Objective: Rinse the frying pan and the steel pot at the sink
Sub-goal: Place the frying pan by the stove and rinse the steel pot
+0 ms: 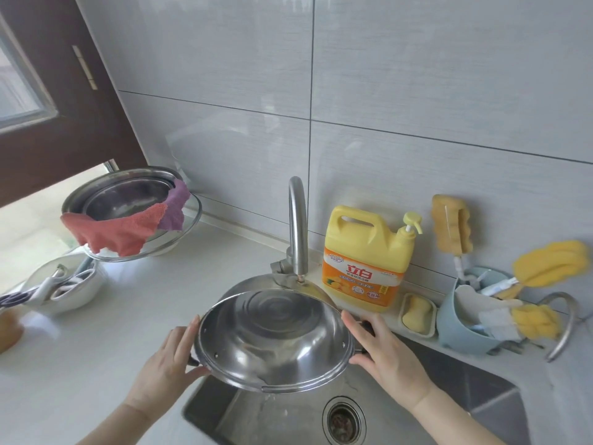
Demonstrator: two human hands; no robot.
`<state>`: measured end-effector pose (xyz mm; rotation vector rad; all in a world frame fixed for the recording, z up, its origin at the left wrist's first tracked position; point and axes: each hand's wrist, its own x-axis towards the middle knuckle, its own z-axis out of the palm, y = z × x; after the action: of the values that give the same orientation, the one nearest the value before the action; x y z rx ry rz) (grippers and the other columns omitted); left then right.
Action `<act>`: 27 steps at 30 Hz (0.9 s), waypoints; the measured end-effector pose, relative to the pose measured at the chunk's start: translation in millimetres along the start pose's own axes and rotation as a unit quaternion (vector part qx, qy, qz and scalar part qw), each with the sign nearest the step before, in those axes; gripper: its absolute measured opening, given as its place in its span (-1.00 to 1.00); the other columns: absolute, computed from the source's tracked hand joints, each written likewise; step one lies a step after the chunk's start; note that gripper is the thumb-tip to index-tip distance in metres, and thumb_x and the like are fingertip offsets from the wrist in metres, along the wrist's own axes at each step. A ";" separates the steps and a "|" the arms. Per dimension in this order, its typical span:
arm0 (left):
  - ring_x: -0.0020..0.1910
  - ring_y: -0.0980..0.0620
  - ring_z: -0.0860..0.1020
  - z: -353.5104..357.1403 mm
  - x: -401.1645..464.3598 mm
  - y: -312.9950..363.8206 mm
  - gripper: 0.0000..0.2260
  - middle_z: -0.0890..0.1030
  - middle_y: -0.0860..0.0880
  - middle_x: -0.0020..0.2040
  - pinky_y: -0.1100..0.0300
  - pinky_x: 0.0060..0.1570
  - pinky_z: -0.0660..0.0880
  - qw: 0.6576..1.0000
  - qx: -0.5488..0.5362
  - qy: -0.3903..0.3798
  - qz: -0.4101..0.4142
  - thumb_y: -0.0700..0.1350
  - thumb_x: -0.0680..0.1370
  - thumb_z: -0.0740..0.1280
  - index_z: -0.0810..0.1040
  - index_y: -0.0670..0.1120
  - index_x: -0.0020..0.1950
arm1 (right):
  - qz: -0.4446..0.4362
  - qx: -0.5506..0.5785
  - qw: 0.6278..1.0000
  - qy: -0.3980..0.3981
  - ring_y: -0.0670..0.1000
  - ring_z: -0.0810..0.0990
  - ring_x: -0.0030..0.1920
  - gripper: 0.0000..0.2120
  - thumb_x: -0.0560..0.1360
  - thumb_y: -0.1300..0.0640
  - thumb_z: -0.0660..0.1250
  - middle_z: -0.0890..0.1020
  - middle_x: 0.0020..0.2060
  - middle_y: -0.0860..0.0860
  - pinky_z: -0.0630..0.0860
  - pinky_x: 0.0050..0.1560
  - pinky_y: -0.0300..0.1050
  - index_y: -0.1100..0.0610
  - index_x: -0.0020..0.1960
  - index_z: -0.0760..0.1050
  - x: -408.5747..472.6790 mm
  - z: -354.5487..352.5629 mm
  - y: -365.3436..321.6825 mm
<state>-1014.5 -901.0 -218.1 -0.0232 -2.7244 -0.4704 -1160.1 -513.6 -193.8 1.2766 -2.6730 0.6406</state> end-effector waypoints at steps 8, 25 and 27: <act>-0.19 0.07 0.43 30.2 28.4 50.1 -0.06 0.39 -0.01 0.01 0.21 -0.42 0.50 0.995 0.016 -0.001 0.099 0.13 0.38 0.48 0.02 -0.09 0.59 | 0.079 -0.023 0.997 0.008 -0.14 0.46 -0.02 0.31 0.07 0.14 0.71 0.40 0.09 -0.04 0.46 -0.26 -0.33 -0.19 0.57 -0.03 -58.8 -35.6 21.8; -0.10 0.01 0.43 60.1 52.5 98.7 0.15 0.38 -0.03 0.03 0.21 -0.22 0.51 0.981 -0.008 0.012 0.192 0.01 0.29 0.62 -0.11 -0.12 0.61 | 0.150 -0.062 0.986 0.050 -0.03 0.48 -0.11 -0.28 0.51 -0.37 0.14 0.41 0.02 0.00 0.46 -0.21 -0.25 -0.22 0.57 -0.02 -104.7 -81.9 29.2; -0.09 0.01 0.42 56.5 50.3 90.4 0.17 0.38 -0.03 0.03 0.19 -0.26 0.53 0.984 0.005 0.015 0.179 0.02 0.25 0.64 -0.08 -0.13 0.60 | 0.163 -0.041 0.985 0.023 -0.01 0.45 -0.11 0.12 0.23 -0.10 0.61 0.41 -0.01 0.01 0.44 -0.20 -0.27 -0.18 0.57 -0.02 -94.8 -81.1 27.9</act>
<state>-1074.5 -799.6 -220.1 -0.4901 -2.6113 -0.3477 -1127.2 -396.0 -155.6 0.7987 -2.8602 0.5778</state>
